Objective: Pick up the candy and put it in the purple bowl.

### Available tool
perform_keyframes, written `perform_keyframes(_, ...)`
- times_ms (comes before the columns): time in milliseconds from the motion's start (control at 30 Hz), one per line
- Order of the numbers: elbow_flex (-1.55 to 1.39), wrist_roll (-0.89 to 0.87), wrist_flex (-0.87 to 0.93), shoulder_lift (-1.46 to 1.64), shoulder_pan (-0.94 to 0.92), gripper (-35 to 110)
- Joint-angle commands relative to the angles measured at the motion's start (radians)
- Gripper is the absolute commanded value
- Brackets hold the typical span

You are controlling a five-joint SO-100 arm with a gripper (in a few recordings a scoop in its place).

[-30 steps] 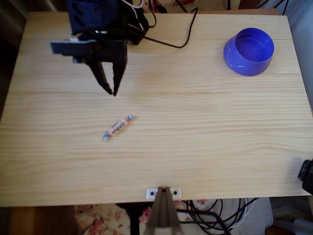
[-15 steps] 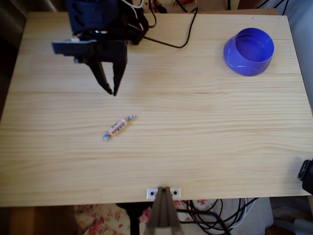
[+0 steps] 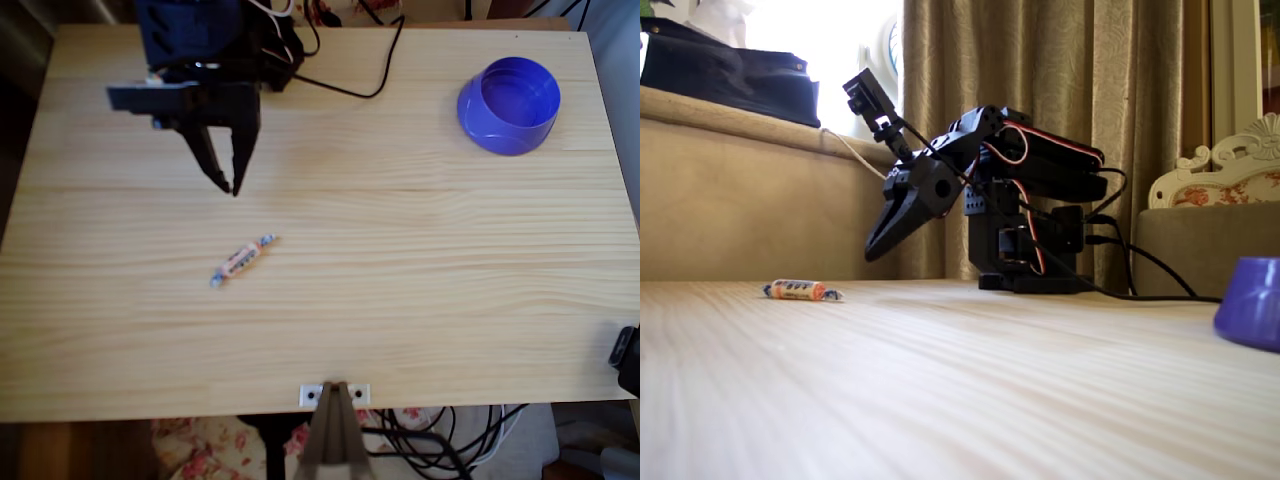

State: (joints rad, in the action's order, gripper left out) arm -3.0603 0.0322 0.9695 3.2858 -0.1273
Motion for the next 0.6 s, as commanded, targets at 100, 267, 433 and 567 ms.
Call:
perform_keyframes(100,0.021,0.017,-0.012,0.014,-0.009,-1)
perform_keyframes(267,0.021,0.000,-0.015,0.009,-0.025,-1)
perform_keyframes(433,0.038,-0.025,0.000,-0.005,-0.032,-1)
perform_keyframes(567,0.089,-0.046,0.029,-0.046,-0.037,-1)
